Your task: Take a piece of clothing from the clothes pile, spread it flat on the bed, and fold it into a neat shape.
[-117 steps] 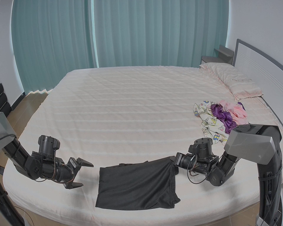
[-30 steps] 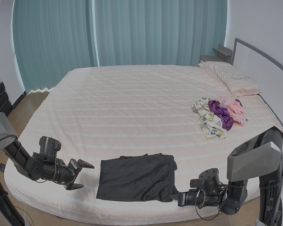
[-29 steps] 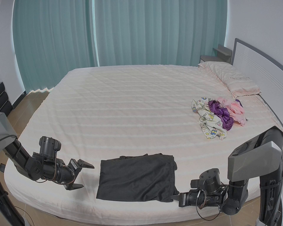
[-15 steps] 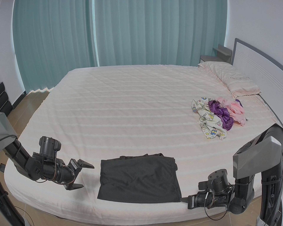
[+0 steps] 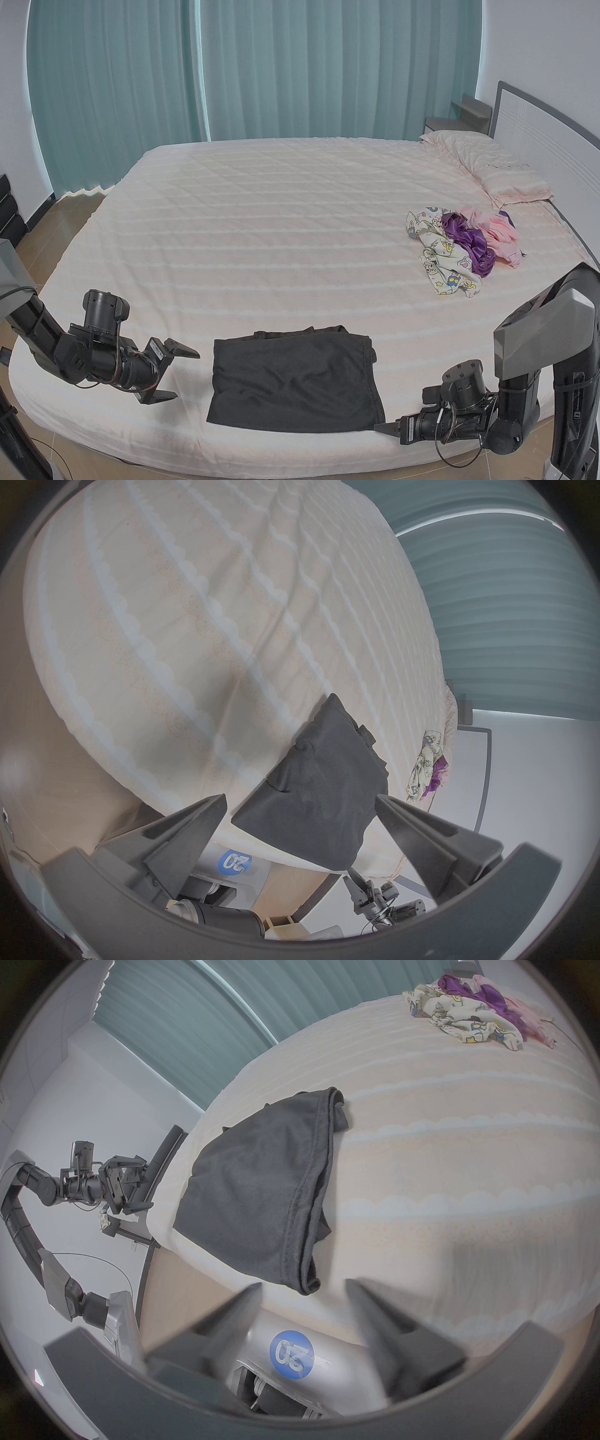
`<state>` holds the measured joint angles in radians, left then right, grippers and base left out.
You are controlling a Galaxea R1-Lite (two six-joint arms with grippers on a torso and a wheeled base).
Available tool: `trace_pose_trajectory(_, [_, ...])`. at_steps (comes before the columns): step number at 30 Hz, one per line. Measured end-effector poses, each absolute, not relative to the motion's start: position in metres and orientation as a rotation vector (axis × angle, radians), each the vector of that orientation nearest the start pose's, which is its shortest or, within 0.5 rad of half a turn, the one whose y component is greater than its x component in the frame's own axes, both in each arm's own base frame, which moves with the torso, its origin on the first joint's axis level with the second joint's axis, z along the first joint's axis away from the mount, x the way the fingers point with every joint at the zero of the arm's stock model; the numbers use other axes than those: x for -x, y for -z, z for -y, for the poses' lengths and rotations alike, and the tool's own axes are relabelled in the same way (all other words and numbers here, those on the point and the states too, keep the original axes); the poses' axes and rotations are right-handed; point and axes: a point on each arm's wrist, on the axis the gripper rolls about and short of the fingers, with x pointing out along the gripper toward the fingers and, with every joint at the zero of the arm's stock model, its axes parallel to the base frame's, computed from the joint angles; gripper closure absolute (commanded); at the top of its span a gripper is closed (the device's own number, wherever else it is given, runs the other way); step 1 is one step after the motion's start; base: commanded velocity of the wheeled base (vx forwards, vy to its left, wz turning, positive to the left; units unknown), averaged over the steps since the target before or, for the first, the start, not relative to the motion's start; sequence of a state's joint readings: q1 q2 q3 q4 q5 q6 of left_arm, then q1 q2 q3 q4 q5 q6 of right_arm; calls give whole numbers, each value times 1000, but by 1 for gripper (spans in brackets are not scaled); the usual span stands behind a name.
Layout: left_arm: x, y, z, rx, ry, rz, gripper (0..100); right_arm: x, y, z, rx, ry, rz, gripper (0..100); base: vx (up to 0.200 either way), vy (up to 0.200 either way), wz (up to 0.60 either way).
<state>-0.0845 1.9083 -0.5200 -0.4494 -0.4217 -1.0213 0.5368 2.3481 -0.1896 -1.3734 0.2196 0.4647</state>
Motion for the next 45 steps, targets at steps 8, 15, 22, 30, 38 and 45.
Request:
trace_pose_trajectory(8, [-263,-44,32,1080,-51,-1103,0,-234,36,-125,-350,-489,-833,0,0,0,0])
trace_pose_trajectory(15, [-263,-44,31,1080,-51,-1103,0,-283,28,-137,-458,-474,-685,0,0,0,0])
trace_pose_trajectory(22, [-262,-43,31,1080,-53,-1105,0,-338,26,-155,-546,-435,-676,0,0,0,0])
trace_pose_trajectory(30, [-262,-43,31,1080,-54,-1105,0,-376,33,-167,-575,-396,-672,0,0,0,0])
trace_pose_trajectory(38, [-262,-43,31,1080,-55,-1106,0,-389,44,-171,-572,-366,-671,100,0,0,0])
trace_pose_trajectory(45, [-262,-43,31,1080,-55,-1106,0,-397,44,-169,-575,-345,-643,100,0,0,0])
